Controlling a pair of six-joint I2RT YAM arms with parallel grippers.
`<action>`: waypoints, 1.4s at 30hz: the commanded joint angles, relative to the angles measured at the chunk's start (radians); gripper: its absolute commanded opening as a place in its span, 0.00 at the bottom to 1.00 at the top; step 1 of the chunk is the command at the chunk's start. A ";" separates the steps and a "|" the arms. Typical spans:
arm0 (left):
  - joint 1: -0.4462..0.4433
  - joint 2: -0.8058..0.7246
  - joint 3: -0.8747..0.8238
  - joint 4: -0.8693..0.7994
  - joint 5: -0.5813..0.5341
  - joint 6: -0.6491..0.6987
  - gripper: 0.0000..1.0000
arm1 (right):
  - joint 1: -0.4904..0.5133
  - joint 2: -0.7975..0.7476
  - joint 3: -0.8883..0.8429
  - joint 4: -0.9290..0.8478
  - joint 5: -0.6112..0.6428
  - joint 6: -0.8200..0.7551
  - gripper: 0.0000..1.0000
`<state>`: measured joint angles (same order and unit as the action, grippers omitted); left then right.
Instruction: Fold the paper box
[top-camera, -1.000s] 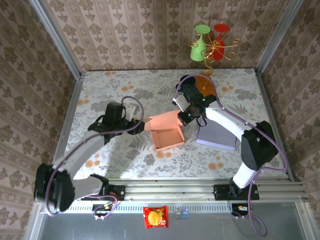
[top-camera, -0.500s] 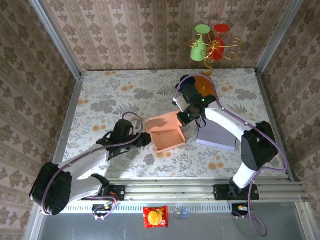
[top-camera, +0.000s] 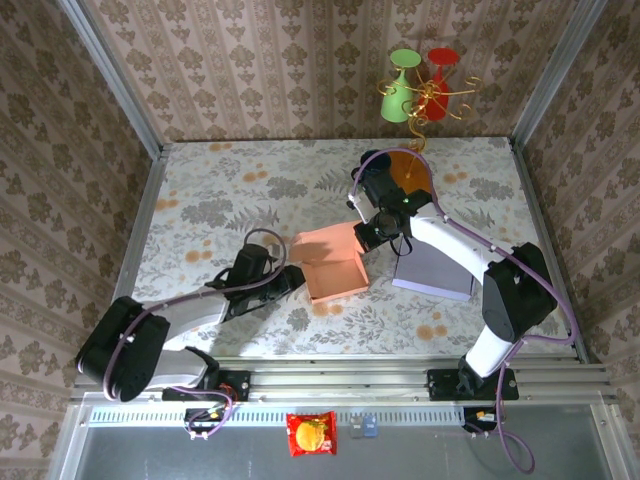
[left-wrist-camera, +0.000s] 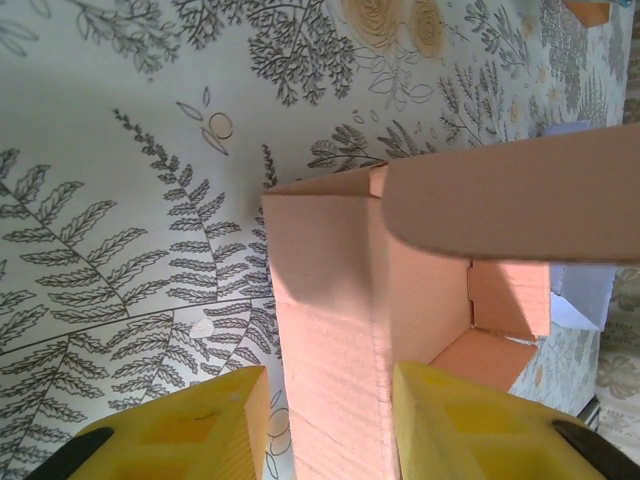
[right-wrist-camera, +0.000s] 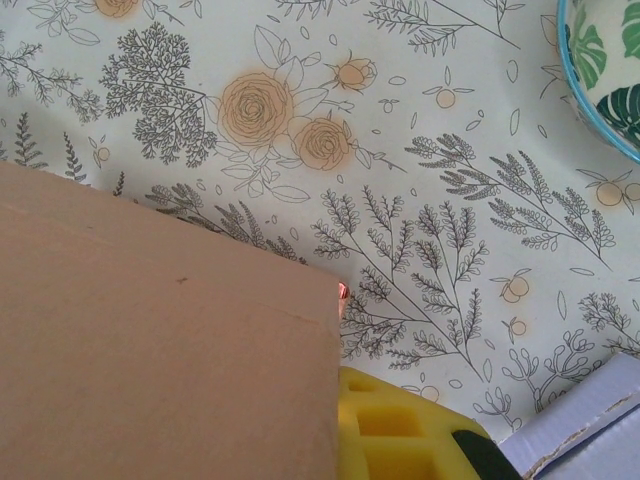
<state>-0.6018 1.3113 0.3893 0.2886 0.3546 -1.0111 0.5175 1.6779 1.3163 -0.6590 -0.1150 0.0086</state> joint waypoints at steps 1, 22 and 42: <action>-0.010 0.019 -0.033 0.150 -0.015 -0.072 0.37 | 0.009 -0.023 0.012 -0.054 0.003 0.025 0.00; -0.009 0.086 -0.010 0.073 0.020 -0.025 0.25 | 0.010 -0.027 -0.002 -0.045 0.003 0.060 0.00; -0.099 0.116 0.236 -0.478 -0.173 0.158 0.02 | 0.030 -0.039 0.001 -0.052 0.037 0.125 0.00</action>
<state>-0.6804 1.4063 0.5926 -0.0277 0.2470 -0.8951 0.5381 1.6711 1.3163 -0.6720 -0.1009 0.0910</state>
